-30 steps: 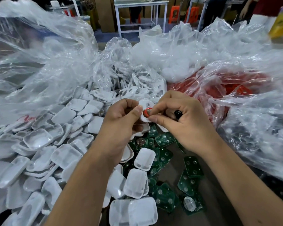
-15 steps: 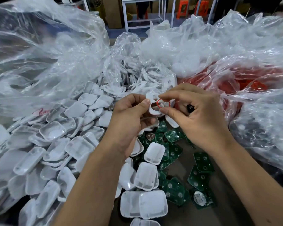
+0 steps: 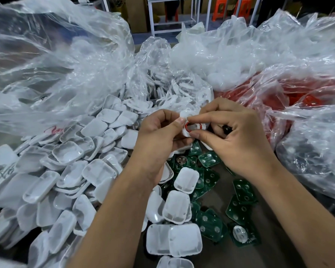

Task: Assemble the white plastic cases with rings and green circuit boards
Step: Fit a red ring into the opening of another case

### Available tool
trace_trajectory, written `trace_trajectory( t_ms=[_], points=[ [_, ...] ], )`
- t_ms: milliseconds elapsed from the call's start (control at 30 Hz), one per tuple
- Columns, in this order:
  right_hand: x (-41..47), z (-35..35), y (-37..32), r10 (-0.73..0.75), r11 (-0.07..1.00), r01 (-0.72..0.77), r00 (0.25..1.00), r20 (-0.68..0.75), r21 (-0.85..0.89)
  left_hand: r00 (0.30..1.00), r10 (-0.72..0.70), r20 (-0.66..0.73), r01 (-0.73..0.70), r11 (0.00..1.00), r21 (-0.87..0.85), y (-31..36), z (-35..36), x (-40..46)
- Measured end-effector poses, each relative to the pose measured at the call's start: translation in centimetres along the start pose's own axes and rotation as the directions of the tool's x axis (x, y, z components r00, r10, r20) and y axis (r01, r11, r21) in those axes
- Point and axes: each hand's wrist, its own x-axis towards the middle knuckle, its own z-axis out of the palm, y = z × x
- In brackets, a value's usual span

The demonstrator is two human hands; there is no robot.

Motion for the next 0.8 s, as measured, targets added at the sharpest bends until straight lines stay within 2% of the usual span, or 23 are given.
trace_trajectory(
  t_ms=[233,367,533,800],
  points=[
    [0.0,0.1,0.26,0.022,0.997,-0.022,1.0,0.002,0.074,1.0,0.01,-0.014,-0.01,1.0,0.007,-0.1,0.19,-0.14],
    [-0.04,0.2,0.46,0.082,0.986,-0.073,0.995,-0.051,0.148,1.0,0.007,0.014,-0.006,1.0,-0.014,-0.14,0.24,-0.18],
    [-0.18,0.68,0.58,0.099,0.993,-0.086,0.983,-0.155,0.086,0.999,0.036,-0.017,-0.036,0.999,0.01,-0.19,0.29,-0.12],
    [-0.06,0.51,0.42,0.017,0.998,-0.009,0.992,-0.128,0.061,0.998,0.043,-0.049,-0.043,0.999,0.005,-0.27,0.47,-0.06]
  ],
)
